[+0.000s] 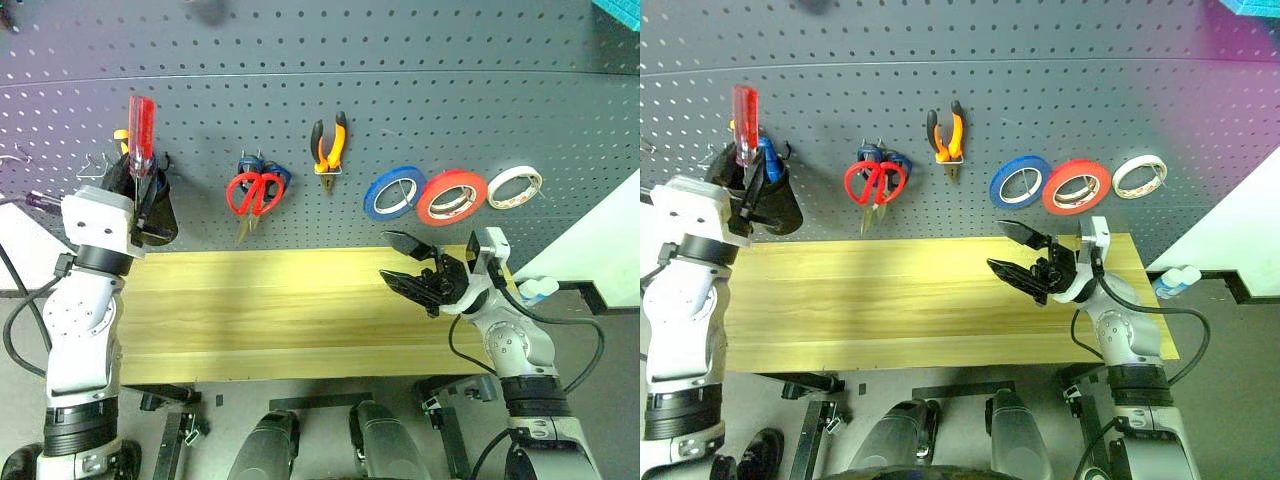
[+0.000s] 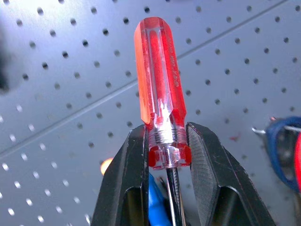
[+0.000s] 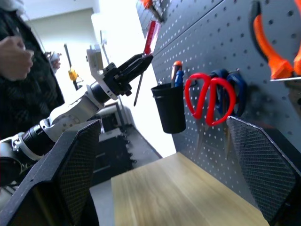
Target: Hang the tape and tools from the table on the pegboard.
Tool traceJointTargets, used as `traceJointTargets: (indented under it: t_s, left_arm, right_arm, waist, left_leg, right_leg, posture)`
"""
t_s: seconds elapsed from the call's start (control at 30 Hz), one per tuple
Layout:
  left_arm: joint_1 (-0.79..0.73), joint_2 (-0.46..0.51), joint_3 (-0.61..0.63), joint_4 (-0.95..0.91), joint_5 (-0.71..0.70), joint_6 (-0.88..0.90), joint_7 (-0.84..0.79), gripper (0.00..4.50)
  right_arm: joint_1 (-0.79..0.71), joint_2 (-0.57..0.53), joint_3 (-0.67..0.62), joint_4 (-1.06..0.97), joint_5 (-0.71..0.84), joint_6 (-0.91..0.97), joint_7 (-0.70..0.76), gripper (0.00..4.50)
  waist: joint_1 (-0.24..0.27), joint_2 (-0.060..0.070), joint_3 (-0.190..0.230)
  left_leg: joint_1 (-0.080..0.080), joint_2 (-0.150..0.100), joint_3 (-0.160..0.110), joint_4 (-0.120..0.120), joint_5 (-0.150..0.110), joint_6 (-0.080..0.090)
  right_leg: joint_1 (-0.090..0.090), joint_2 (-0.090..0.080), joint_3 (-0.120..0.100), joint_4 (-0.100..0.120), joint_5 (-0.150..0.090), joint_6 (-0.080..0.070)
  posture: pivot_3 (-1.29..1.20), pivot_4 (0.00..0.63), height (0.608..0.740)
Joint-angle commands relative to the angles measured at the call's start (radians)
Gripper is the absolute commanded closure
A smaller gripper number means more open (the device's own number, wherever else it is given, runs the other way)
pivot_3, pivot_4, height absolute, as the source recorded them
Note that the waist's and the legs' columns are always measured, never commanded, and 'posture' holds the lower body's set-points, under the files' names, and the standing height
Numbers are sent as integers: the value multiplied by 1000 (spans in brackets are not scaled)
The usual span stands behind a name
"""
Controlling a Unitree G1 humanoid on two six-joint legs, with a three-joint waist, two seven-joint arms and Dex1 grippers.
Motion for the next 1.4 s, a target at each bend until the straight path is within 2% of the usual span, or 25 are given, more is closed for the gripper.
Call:
traceJointTargets:
  t_s: [0.03, 0.3, 0.7, 0.87, 1.23, 1.3, 1.33, 1.4]
  left_arm:
    - [-42, 33, 37, 28, -17, -28, -9, 3669]
    - [-209, 109, 51, 232, -53, -112, -55, 3669]
    - [-386, 130, 18, 528, -59, -238, -118, 3669]
    - [-352, 89, 4, 589, -54, -292, -111, 3669]
    - [-207, 26, 5, 527, -66, -294, -79, 3669]
    - [-195, 13, 20, 519, -108, -280, -84, 2960]
    - [-189, 10, 26, 514, -121, -277, -85, 2785]
    - [-177, 16, 30, 509, -120, -278, -81, 2137]
  right_arm:
    - [5, 19, -21, -53, 28, 0, -12, 0]
    - [25, 46, -13, -70, 13, -6, -44, 0]
    - [63, 27, -12, -106, 3, 0, -61, 0]
    - [73, 13, -18, -120, 8, 7, -70, 0]
    - [86, -12, -20, -137, 9, 25, -73, 0]
    - [82, -12, -20, -128, 6, 23, -73, 0]
    - [80, -12, -20, -124, 3, 20, -73, 0]
    - [81, -13, -20, -124, 4, 21, -72, 0]
  waist:
    - [0, 0, -3]
    - [-2, 0, -6]
    - [-8, 0, -7]
    - [-7, 0, -7]
    - [-9, 0, -7]
    - [-8, 0, -7]
    - [-7, 0, -7]
    - [-7, 0, -7]
  left_leg:
    - [0, 0, 0, 0, 0, 0]
    - [0, 0, 0, 1, 0, 0]
    - [0, 0, 0, 1, 0, 0]
    - [0, 0, 1, 1, 0, 0]
    - [0, 0, 1, 1, 0, 0]
    - [0, 0, 1, 1, 0, 0]
    - [0, 0, 1, 1, 0, 0]
    - [0, 0, 1, 1, 0, 0]
  right_leg:
    - [0, 0, 0, 0, 0, 0]
    - [0, 0, 0, 1, 0, 0]
    - [-1, 0, 0, 2, 0, 0]
    - [-1, 0, 1, 2, 0, 0]
    - [-1, 0, 1, 2, 0, 0]
    - [-1, 0, 1, 2, 0, 0]
    - [-1, 0, 1, 2, 0, 0]
    - [-1, 0, 1, 2, 0, 0]
  posture:
    - [-61, 101, 740]
    - [-74, 105, 740]
    - [-103, 125, 740]
    - [-111, 135, 740]
    - [-101, 146, 740]
    - [-101, 147, 740]
    - [-99, 146, 740]
    - [-99, 146, 740]
